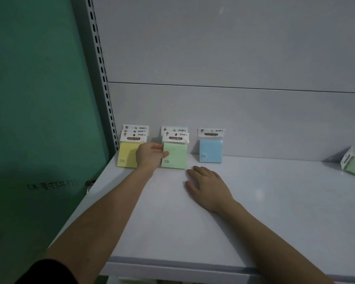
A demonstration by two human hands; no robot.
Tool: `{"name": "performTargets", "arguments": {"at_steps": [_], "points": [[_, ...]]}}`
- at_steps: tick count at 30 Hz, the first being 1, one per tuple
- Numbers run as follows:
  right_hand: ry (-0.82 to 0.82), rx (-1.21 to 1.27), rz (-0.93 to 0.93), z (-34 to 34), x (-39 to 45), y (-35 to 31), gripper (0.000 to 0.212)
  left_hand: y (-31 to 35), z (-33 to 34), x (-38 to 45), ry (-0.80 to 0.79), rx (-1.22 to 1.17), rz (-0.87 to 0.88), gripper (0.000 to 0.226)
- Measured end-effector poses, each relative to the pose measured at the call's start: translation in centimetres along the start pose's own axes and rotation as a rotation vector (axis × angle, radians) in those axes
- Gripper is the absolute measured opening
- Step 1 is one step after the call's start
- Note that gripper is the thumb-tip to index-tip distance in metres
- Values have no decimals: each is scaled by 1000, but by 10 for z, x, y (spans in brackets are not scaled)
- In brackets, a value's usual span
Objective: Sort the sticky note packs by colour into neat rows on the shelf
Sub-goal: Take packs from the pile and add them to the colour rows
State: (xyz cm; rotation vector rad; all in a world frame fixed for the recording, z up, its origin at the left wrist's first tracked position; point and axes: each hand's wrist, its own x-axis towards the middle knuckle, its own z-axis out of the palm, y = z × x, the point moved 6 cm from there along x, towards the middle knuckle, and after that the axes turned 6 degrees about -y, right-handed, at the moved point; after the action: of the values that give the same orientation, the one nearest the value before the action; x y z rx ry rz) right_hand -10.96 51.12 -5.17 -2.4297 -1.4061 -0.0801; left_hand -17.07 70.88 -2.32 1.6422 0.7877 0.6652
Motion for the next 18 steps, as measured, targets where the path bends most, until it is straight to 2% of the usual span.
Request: {"name": "performTargets", "arguments": {"at_steps": [6,13,18], "points": [[2,-15,0,0,2,3,46,8,1,-1,80,191,51,28],[-27,14,28,0,2,3,49,12,4,-3,107,339,86,25],[-60,30,55,-3,1,2,48,16,1,-12,90,391,135,33]]}}
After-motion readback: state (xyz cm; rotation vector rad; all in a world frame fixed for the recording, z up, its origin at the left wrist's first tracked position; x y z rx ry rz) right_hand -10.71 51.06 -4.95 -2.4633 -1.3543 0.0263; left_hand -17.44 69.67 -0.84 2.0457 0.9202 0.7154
